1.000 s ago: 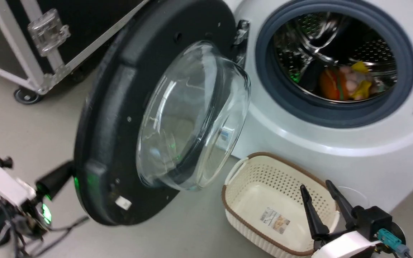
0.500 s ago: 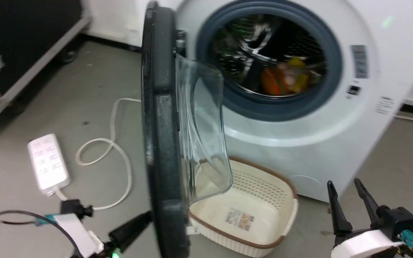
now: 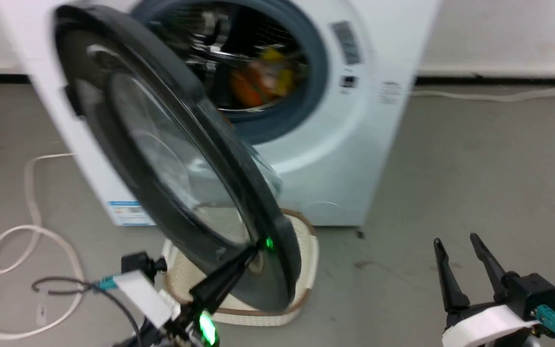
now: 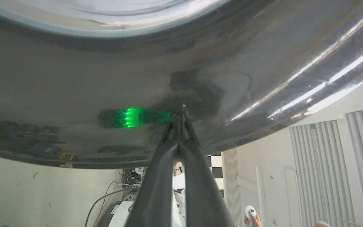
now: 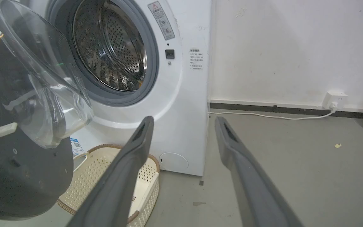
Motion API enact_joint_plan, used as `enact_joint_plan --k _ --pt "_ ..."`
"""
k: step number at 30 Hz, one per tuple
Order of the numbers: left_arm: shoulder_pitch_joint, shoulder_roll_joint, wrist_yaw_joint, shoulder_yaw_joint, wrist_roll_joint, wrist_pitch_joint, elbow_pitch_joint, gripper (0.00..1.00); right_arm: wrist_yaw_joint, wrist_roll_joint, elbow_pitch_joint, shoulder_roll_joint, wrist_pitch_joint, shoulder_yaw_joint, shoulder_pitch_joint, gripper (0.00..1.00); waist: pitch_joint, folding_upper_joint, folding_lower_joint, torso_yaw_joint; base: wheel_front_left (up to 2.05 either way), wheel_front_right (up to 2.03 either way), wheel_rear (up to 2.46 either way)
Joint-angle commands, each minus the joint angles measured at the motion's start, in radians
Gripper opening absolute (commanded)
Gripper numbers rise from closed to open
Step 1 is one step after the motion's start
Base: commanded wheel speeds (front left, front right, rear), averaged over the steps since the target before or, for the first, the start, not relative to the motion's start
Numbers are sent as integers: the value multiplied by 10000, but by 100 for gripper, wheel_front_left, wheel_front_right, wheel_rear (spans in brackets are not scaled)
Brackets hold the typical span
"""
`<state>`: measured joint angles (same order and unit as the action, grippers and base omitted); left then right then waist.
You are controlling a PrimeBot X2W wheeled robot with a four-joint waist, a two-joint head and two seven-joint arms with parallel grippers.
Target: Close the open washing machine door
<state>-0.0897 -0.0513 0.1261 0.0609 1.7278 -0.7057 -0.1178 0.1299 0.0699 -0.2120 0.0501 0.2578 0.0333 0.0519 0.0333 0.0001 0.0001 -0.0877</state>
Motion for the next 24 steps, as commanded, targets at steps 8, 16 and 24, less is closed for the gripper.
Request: enact_joint_plan --k 8,16,24 --pt "-1743 10 46 499 -313 1793 -495 0 8 240 135 1 40 -278 387 100 1118 -1 -1 -2245 0 0 0" --pt "-4039 10 46 563 -76 4169 -2524 0 8 452 99 1 40 -548 488 100 1616 -1 -1 -3117 0 0 0" --pt "-5524 10 46 527 430 5001 -3741 0 8 620 113 1 40 -803 663 100 1895 -1 -1 -3044 0 0 0"
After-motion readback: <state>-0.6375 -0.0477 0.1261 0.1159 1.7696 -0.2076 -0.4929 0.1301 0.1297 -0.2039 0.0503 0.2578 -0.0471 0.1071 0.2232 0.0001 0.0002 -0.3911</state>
